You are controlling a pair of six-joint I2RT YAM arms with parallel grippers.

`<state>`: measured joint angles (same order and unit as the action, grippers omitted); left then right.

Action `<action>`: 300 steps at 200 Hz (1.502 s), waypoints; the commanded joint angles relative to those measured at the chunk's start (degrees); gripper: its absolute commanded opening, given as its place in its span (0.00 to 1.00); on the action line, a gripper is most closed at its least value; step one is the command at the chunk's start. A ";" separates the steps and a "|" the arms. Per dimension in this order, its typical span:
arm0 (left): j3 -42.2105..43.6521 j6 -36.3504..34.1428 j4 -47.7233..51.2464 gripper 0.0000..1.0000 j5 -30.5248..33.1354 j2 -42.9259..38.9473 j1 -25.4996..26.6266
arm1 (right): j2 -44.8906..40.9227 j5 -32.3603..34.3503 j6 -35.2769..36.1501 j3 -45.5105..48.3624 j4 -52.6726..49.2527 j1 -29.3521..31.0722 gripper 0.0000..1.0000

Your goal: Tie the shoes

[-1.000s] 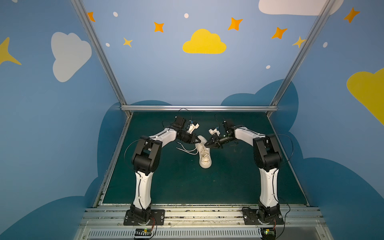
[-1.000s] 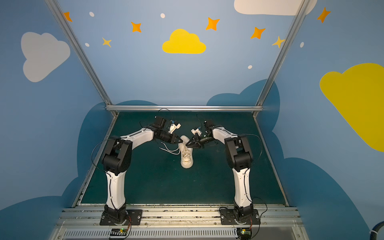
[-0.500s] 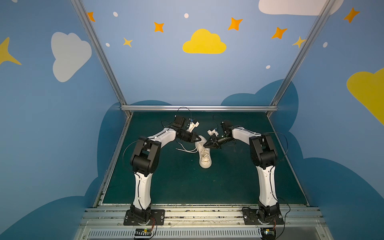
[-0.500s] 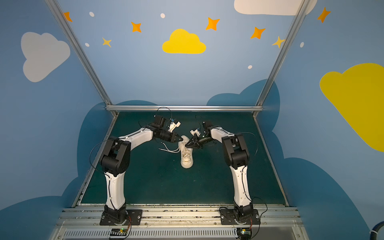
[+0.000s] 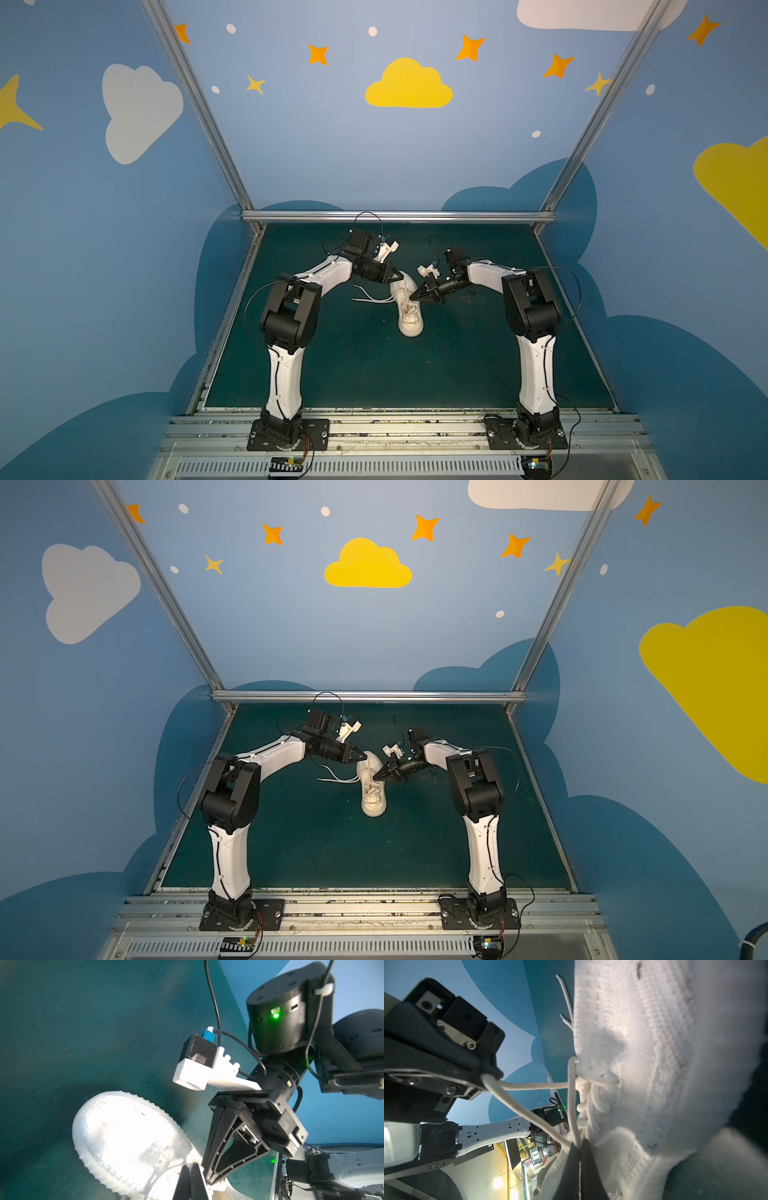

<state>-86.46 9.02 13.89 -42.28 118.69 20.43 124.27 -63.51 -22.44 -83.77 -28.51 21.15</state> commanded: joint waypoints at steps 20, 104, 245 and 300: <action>-1.01 1.55 -2.72 0.03 -0.56 -1.02 1.40 | -4.43 -0.30 -0.48 2.76 1.26 0.03 0.00; -5.29 3.89 -4.97 0.03 0.87 4.46 2.31 | -7.62 0.51 -2.62 8.10 4.65 -0.84 0.00; -2.76 5.12 -6.95 0.03 -0.01 3.56 1.95 | -2.11 -1.29 -1.27 0.29 1.20 -1.72 0.30; -2.88 5.30 -7.21 0.03 -0.09 3.93 1.87 | -1.39 -0.81 -0.33 0.19 0.02 -1.79 0.06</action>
<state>-89.67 14.35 7.20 -41.78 124.38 22.52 122.93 -64.20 -24.08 -82.83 -26.83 19.59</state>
